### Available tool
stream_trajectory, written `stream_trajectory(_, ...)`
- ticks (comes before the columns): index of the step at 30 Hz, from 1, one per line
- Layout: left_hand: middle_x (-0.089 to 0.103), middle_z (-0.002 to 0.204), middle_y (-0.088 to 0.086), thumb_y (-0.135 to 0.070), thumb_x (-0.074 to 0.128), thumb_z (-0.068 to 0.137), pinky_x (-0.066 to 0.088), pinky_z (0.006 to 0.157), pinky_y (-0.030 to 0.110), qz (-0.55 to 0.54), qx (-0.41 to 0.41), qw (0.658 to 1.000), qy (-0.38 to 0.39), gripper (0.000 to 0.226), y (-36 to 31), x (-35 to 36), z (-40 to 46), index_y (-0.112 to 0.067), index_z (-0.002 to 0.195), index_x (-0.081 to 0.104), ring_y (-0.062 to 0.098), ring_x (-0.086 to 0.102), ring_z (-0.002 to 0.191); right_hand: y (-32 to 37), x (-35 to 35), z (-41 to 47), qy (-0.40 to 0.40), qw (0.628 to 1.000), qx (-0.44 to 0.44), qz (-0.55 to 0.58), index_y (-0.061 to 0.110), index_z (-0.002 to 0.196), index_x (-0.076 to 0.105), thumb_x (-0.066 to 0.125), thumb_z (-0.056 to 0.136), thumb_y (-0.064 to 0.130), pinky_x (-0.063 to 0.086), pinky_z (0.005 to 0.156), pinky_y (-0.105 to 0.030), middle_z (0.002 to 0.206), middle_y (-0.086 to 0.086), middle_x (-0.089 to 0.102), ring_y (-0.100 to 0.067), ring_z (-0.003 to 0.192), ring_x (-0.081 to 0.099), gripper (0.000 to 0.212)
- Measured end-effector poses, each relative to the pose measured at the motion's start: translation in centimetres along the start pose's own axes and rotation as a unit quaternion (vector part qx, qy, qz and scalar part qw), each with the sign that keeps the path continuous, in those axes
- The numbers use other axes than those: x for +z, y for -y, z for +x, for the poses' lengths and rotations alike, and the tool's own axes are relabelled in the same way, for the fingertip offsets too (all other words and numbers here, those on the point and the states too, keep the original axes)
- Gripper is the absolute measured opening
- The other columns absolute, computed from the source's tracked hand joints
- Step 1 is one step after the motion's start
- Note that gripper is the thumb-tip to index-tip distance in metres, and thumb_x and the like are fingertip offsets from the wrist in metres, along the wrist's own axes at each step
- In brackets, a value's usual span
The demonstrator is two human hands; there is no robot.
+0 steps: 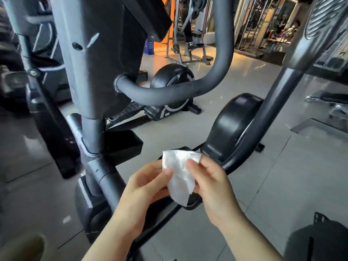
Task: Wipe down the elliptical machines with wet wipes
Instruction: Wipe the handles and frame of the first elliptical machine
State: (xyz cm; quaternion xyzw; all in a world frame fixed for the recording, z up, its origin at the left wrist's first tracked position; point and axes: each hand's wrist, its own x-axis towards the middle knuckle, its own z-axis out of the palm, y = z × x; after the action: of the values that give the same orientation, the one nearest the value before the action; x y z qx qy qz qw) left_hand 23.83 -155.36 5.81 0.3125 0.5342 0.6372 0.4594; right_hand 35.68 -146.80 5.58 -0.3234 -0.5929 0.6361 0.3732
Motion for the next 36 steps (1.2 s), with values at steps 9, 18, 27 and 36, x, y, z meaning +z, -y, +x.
stream_trajectory(9, 0.074, 0.092, 0.018, -0.004, 0.063, 0.085, 0.057, 0.061, 0.024, -0.088, 0.002, 0.992, -0.087, 0.015, -1.2, -0.4, 0.7, -0.009, 0.094, 0.075, 0.023, 0.071, 0.077, -1.5, -0.1, 1.3, -0.024, 0.816, -0.411, -0.406, 0.012, 0.121, 0.068, 0.051, 0.093, 0.010, 0.048, 0.086, -0.017, 0.124, -0.002, 0.058, -0.011, 0.101, 0.061, 0.033)
stream_trajectory(18, 0.072, 0.114, -0.009, -0.045, 0.073, 0.074, 0.047, 0.096, 0.029, 0.089, 0.111, 0.990, -0.015, 0.036, -5.2, -3.6, 0.5, -0.030, 0.106, 0.076, 0.011, 0.065, 0.111, 3.5, 0.0, 5.2, -0.108, 0.786, -0.469, -0.388, 0.009, 0.092, 0.070, 0.051, 0.074, -0.002, 0.048, 0.080, -0.022, 0.100, 0.001, 0.067, -0.020, 0.091, 0.062, 0.029)
stream_trajectory(27, 0.005, 0.158, -0.033, -0.058, 0.034, 0.095, 0.005, 0.120, 0.048, 0.466, 0.353, 0.800, -0.137, 0.059, -5.1, -5.8, 11.8, -0.055, 0.149, 0.012, 0.004, 0.001, 0.151, 8.0, -2.6, 14.3, -0.343, 0.695, -0.447, -0.446, 0.003, 0.111, 0.069, 0.049, 0.074, -0.004, 0.038, 0.079, -0.034, 0.106, -0.016, 0.064, -0.028, 0.095, 0.044, 0.042)
stream_trajectory(36, 0.009, 0.151, -0.045, -0.061, 0.029, 0.094, 0.003, 0.124, 0.039, 0.307, 0.347, 0.885, -0.058, 0.054, -5.1, -6.5, 11.9, -0.054, 0.144, 0.008, -0.007, 0.001, 0.147, 5.1, 6.0, 10.6, -0.167, 0.777, -0.466, -0.388, 0.009, 0.101, 0.072, 0.046, 0.082, 0.013, 0.048, 0.070, -0.029, 0.086, -0.007, 0.056, -0.027, 0.077, 0.058, 0.034)
